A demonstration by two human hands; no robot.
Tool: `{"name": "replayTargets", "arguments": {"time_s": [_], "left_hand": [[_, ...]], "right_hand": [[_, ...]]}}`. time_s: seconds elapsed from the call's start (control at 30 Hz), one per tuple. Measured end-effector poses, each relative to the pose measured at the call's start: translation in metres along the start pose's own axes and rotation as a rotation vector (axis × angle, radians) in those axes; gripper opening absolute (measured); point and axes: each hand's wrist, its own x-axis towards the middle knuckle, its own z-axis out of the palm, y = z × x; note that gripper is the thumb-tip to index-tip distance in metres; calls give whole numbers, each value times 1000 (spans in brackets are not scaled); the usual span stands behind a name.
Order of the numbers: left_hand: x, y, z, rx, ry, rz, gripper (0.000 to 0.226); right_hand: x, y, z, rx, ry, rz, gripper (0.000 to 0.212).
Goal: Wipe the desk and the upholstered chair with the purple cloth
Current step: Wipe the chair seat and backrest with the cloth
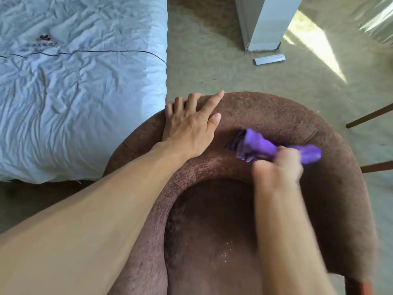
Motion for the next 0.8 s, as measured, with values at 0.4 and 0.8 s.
{"name": "replayTargets", "arguments": {"time_s": [0.4, 0.8], "left_hand": [[-44, -24, -1, 156, 70, 163, 63], [-281, -79, 49, 408, -47, -134, 56]], "right_hand": [[-93, 232, -60, -1022, -713, 87, 74], [-76, 286, -92, -875, -375, 737, 50]]}}
